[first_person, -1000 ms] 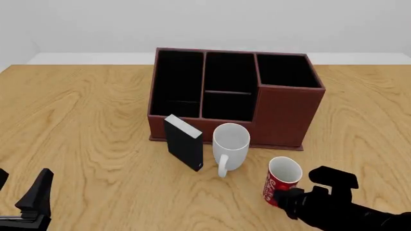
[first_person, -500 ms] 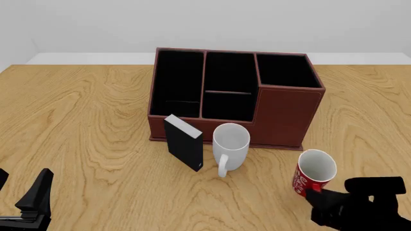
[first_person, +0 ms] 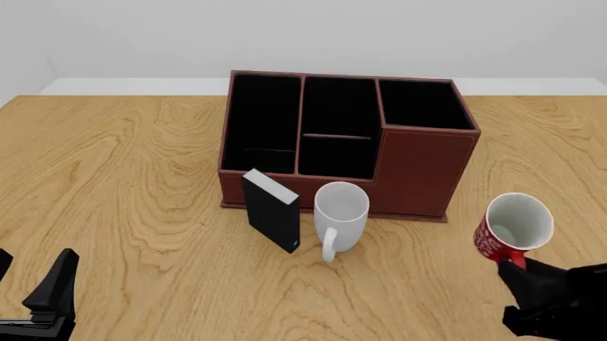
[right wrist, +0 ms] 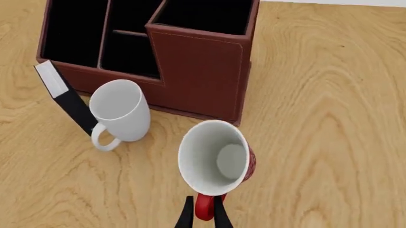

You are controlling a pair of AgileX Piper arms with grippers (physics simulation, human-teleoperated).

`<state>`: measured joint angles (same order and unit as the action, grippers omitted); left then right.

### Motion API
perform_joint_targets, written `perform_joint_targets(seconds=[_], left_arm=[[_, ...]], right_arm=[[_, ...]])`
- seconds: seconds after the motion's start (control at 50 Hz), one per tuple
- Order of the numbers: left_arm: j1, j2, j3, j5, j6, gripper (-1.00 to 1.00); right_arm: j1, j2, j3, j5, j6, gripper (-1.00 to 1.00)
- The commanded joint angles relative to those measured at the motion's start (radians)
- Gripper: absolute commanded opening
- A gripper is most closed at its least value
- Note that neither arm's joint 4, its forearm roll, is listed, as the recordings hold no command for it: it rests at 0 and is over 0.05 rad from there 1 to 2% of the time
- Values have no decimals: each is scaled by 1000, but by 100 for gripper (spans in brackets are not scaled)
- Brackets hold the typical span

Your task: Pick up the red mug and place it to the right of the caddy.

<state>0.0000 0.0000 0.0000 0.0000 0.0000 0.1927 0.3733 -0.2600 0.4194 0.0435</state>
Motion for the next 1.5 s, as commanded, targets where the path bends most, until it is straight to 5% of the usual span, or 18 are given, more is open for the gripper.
perform_joint_targets(seconds=[0.02, 0.16, 0.54, 1.5], left_arm=[[0, 0, 0, 0, 0, 100], [0, 0, 0, 0, 0, 100], [0, 0, 0, 0, 0, 100], [0, 0, 0, 0, 0, 100]], right_arm=[[-82, 21, -25, -74, -40, -100], [-125, 119, -20, -206, -68, -100], [-191, 467, -73, -492, 6, -100], [-238, 909, -251, -703, 158, -100]])
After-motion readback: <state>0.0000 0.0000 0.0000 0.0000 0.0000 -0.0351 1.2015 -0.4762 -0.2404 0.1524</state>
